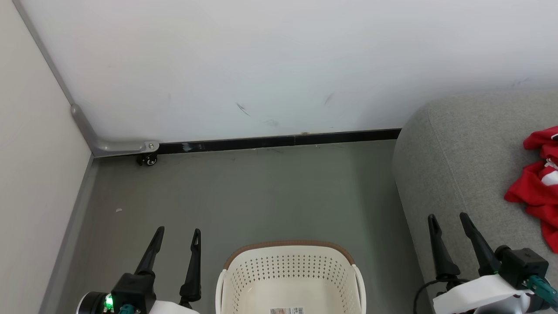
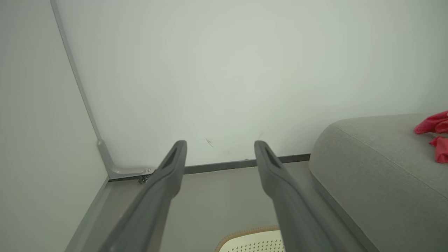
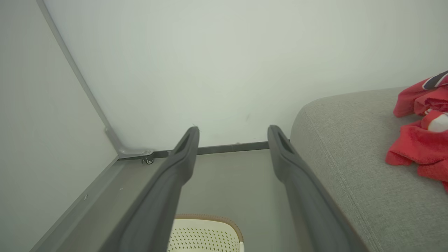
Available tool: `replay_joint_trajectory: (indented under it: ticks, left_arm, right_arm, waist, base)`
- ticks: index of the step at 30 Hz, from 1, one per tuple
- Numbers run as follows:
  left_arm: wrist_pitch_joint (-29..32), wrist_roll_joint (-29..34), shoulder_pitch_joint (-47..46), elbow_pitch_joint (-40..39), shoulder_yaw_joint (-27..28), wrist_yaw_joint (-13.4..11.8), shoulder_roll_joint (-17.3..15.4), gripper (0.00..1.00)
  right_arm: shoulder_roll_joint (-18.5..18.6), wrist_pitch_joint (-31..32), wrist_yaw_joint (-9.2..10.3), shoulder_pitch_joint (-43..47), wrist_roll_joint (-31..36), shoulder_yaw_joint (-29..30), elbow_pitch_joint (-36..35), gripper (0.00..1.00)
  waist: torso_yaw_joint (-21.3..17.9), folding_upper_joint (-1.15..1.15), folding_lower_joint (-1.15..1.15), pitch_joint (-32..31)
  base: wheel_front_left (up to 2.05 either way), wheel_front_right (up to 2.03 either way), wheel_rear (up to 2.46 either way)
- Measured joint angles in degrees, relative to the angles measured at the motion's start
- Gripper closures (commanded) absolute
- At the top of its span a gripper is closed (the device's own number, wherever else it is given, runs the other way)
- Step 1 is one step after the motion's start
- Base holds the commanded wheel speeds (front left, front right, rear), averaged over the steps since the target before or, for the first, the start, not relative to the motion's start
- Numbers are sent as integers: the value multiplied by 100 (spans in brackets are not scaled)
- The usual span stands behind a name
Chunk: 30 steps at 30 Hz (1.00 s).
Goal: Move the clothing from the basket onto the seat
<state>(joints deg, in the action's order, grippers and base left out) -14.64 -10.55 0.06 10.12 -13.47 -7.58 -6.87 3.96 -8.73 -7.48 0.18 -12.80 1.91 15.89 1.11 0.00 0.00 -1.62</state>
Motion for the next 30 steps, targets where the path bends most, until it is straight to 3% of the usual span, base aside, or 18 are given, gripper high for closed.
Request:
replay_joint_trajectory:
  ticks: [30]
  left_arm:
    - [0, -60, -16, 48, 7, 0, 126, 0]
  right_arm:
    - [-151, 227, 0, 238, 268, 107, -361, 0]
  waist:
    - [-70, 0, 0, 82]
  base:
    - [0, 0, 0]
